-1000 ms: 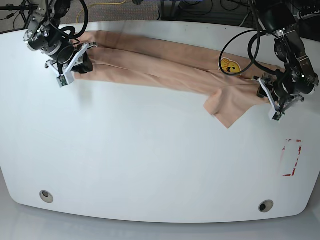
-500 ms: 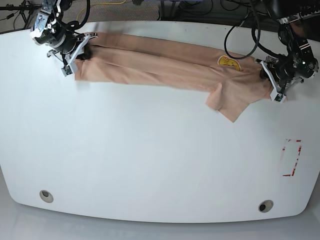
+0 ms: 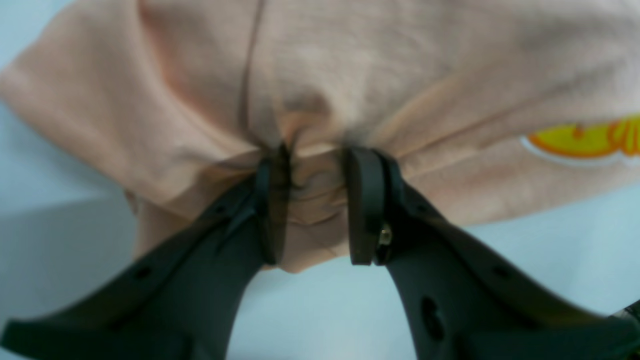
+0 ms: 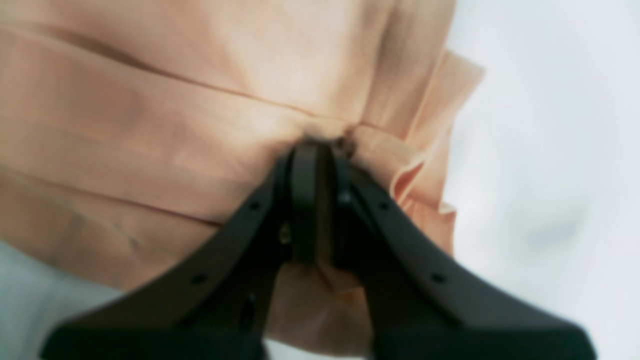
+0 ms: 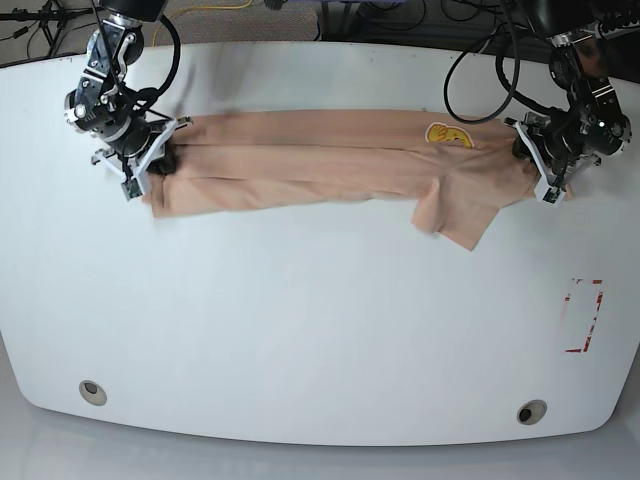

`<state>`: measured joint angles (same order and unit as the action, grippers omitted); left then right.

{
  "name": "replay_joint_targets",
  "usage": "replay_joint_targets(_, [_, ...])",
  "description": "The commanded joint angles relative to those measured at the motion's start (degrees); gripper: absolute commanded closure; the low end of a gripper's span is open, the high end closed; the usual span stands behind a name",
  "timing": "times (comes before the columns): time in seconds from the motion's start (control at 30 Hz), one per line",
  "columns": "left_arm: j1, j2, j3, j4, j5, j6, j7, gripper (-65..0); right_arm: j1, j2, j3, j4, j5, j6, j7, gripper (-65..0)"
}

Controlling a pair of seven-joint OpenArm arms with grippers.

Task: Fold the T-shirt properly
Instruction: 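Lay the folded hem down, dragging both grippers back across the table, then release the shirt with the left gripper and move it to the loose flap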

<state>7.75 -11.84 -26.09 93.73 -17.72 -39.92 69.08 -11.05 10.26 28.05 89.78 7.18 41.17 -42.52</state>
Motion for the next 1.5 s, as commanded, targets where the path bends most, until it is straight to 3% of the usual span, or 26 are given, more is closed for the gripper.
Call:
replay_joint_targets(0.0, [1.0, -0.2, 0.0, -0.1, 0.1, -0.1, 1.0, -17.2, 1.1, 1.9, 0.0, -3.2, -7.5, -1.2, -5.3, -4.3])
replay_joint_targets(0.27, [1.2, -0.1, 0.0, 0.3, -0.4, -0.1, 0.9, -18.1, 1.9, 2.4, 0.0, -3.3, -7.4, -1.2, -5.3, -4.3])
replay_joint_targets(0.43, [-0.7, 0.0, -0.8, 4.2, -1.8, -0.1, 1.2, -26.0, 2.1, 2.4, 0.0, -0.9, -7.4, -1.2, -5.3, -4.3])
replay_joint_targets(0.57, [-3.7, 1.7, -3.1, 9.3, -6.0, -0.1, 4.8, -36.3, 2.0, 2.1, 0.0, 0.3, -7.4, -1.2, -5.4, -4.3])
replay_joint_targets(0.73, [-10.3, 2.9, -4.9, 10.6, -7.8, -0.1, 8.9, -39.7, 1.9, 1.9, 0.0, 1.6, -7.4, -1.2, -5.4, -4.3])
replay_joint_targets(1.1, [-22.5, 4.0, -5.4, -6.7, -7.9, -0.1, 8.8, -40.0, 1.9, 1.8, 0.1, 1.6, -7.3, -1.2, -5.4, -4.3])
replay_joint_targets(1.47, [-26.3, 4.1, -0.2, -20.6, -8.1, -0.1, 2.0, -40.1, 1.9, 1.8, 0.1, 1.7, -7.3, -1.2, -5.4, -4.1])
